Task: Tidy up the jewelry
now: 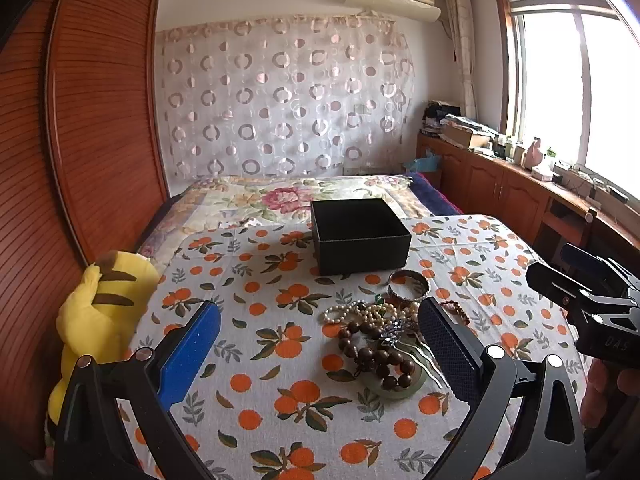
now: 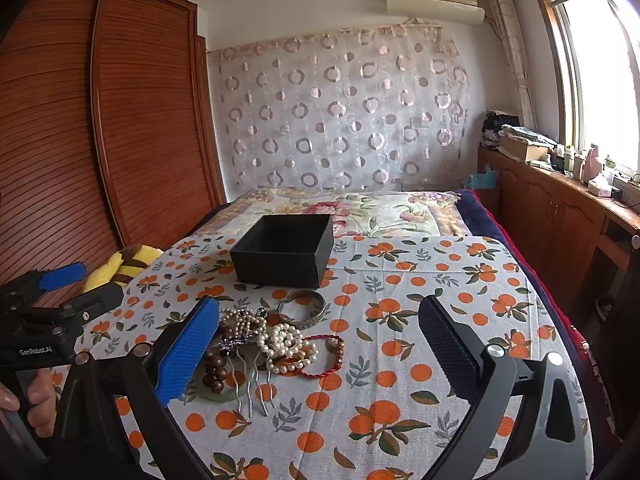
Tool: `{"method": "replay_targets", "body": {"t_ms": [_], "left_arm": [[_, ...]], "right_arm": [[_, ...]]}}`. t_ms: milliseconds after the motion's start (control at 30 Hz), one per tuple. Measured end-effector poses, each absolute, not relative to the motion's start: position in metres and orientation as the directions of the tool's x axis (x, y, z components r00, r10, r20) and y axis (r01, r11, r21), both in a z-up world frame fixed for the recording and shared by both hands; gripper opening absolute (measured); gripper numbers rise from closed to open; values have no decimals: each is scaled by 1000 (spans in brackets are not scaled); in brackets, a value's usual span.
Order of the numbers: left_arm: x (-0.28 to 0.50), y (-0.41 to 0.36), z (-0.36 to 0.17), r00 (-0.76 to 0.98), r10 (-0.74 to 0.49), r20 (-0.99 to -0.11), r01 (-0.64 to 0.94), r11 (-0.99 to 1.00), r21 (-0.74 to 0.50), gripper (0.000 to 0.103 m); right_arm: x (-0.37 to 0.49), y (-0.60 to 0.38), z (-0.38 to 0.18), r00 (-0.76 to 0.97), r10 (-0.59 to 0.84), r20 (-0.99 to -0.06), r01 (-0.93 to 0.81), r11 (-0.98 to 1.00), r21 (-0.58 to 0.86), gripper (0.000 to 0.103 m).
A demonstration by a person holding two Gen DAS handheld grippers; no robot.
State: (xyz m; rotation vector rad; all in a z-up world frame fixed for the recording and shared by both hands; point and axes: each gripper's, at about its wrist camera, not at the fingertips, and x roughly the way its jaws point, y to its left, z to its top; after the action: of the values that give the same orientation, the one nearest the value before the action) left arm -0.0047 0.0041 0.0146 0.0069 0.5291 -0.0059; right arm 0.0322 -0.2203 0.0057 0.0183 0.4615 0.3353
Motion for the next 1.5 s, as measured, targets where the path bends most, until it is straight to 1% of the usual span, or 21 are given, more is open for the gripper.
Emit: {"method": "replay_targets", "body": {"t_ms": [1400,1500], "left_arm": [[-9,2,16,873,-4,-487,7,1000,4,95],[-11,-3,27,875,-5,-485,8,1000,4,95]], "right_arm": [[32,-216,11,845,322,-428,-313,945,94,101],[32,-217,10,844,323,-427,-314,945,94,101]]}}
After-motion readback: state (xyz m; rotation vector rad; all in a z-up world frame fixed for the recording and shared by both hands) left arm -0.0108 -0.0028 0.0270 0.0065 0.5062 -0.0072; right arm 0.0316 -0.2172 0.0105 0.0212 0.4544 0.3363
